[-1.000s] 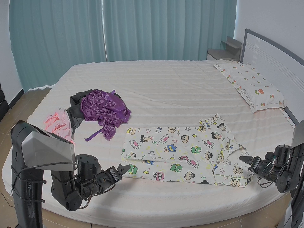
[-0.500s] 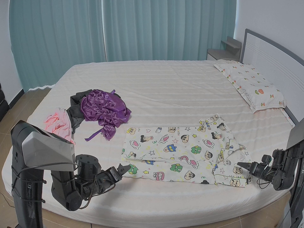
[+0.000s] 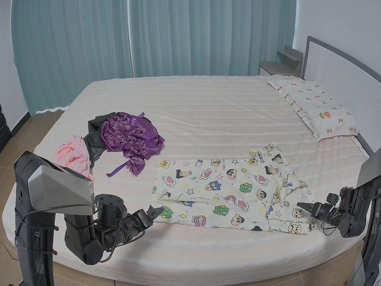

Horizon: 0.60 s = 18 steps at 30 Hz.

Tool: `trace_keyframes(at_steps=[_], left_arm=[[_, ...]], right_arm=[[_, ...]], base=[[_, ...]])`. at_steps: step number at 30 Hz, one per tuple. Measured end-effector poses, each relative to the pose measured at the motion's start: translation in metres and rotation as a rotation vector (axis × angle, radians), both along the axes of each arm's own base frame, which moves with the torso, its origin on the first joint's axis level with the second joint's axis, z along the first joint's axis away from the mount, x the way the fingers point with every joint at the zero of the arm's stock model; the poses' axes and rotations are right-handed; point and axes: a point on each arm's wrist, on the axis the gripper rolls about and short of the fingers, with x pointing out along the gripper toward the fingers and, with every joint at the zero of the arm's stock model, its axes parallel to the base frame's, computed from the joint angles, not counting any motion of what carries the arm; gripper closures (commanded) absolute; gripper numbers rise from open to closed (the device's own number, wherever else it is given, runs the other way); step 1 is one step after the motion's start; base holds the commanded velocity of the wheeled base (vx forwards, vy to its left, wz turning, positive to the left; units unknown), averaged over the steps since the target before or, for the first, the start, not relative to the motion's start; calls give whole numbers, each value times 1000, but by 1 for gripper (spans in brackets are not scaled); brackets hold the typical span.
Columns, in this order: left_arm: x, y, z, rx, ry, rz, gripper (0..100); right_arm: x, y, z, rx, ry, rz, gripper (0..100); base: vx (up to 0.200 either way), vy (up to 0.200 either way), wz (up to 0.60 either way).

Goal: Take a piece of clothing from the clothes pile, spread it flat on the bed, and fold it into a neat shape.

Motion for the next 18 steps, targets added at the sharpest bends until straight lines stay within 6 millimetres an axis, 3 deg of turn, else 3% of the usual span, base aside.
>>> trace_keyframes(at_steps=[14, 15, 18], left_arm=[[0, 0, -2, 16, -5, -3, 0], [0, 0, -1, 14, -8, -4, 0], [1, 0, -1, 12, -13, -3, 0]], right_arm=[[-2, 0, -6, -11, 14, 9, 0], [-4, 1, -7, -24, 16, 21, 100], [-6, 4, -8, -35, 24, 37, 100]], base=[[0, 0, 0], [0, 0, 0], [0, 0, 0]])
